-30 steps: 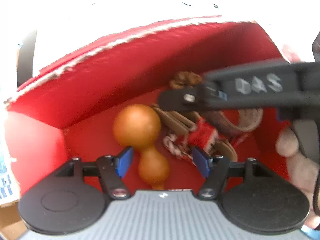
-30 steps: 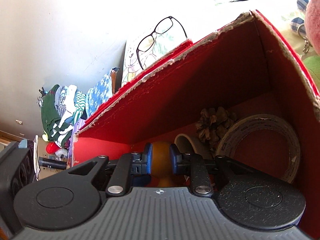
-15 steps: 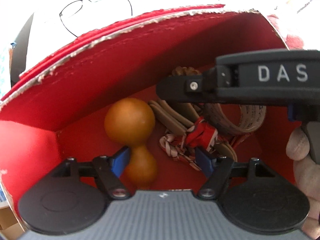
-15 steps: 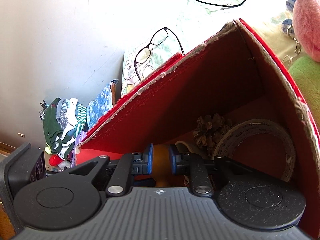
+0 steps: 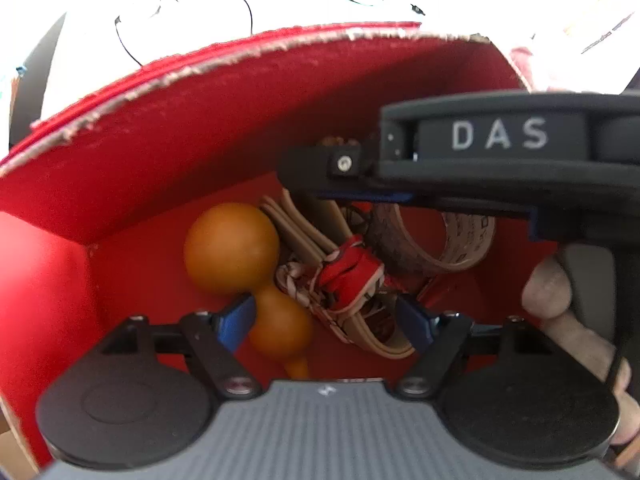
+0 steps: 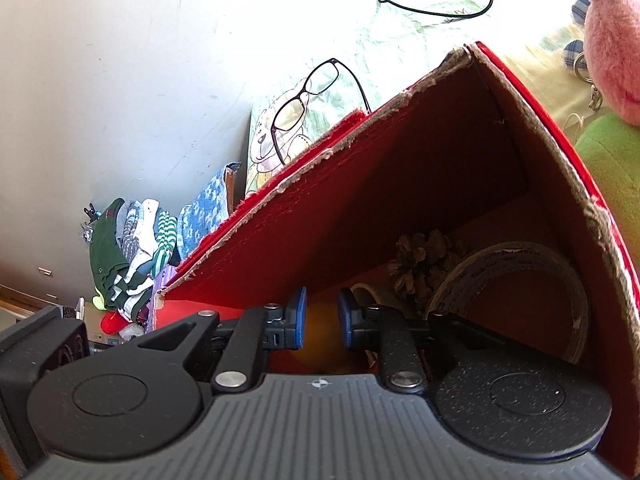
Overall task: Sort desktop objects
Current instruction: 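Open the right gripper to release the wooden gourd in the box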
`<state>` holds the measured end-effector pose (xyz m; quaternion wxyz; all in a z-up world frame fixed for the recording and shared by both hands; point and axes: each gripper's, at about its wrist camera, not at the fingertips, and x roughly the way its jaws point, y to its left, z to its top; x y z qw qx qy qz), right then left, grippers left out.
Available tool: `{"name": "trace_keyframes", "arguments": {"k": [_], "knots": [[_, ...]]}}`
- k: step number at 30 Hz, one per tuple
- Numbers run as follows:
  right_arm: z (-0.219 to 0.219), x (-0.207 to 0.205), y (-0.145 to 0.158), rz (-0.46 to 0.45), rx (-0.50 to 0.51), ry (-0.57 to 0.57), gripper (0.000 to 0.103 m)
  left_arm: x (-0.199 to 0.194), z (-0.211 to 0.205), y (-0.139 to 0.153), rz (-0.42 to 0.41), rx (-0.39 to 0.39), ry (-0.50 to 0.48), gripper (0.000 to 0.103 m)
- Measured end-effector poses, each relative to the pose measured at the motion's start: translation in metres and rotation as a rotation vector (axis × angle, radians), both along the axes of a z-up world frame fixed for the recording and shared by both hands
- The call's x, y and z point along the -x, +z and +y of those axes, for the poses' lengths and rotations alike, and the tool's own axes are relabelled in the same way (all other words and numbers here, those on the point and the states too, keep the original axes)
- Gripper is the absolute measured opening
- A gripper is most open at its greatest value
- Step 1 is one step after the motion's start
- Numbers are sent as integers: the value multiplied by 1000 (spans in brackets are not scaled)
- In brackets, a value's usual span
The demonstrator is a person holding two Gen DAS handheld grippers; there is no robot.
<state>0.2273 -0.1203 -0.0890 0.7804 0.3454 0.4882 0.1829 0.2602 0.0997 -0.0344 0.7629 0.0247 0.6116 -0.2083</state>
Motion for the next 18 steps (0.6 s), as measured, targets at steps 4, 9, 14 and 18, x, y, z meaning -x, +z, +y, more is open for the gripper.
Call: {"name": "trace_keyframes", "arguments": {"k": [4,9,14,18], "knots": [[1,-1,0,-1,0,3,20,7,13,10,-25,38,18,78],[5,-2,1,-12,6,32,11,8,34,17,-58,47,93,77],[5,-2,-1,0,13,39,10,4,45,12,-56,19,160,74],[5,-1,0,-4,14,43,11,13,42,7,-55,-2,177,73]]}}
